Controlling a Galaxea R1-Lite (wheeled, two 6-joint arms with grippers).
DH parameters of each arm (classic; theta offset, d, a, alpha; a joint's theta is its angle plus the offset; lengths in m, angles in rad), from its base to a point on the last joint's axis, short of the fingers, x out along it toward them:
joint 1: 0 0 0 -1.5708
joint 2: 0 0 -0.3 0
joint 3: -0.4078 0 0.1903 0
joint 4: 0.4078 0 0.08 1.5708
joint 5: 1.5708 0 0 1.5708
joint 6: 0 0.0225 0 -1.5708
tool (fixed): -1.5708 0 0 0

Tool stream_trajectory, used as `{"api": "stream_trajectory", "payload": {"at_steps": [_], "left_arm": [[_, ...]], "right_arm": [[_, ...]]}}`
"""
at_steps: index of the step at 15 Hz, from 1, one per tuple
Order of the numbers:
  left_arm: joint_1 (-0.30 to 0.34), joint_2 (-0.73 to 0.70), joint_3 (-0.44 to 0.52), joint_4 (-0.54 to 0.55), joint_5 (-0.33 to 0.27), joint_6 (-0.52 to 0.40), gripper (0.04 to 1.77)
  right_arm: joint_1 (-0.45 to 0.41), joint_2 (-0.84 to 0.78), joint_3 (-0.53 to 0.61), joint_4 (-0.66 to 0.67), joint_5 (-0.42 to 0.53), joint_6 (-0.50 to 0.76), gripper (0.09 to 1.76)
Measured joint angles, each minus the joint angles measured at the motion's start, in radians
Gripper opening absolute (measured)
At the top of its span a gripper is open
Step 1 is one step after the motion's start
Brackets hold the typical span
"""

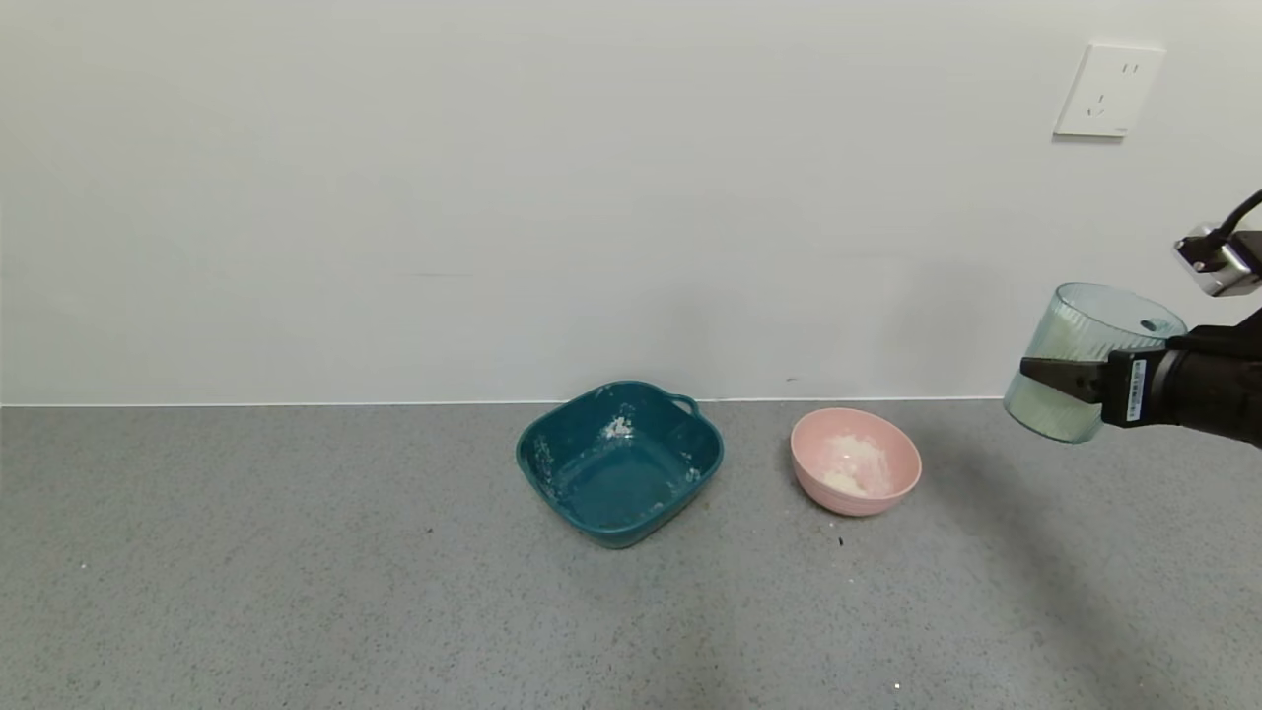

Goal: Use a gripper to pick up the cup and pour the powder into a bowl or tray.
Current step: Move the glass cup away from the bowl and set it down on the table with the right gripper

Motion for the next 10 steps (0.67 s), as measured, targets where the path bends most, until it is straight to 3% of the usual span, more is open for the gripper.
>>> {"api": "stream_trajectory", "payload": {"at_steps": [4,10], "left_arm": [[0.0,0.0,0.0,0.0,0.0,0.0,1.72],[0.0,0.0,0.0,0.0,0.0,0.0,1.72]], "right_arm": [[-0.046,0.074,0.128,-0.193,0.01,-0.001,1.35],[-0.047,0.212,0.256,-0.389,0.01,-0.009,1.35]]}}
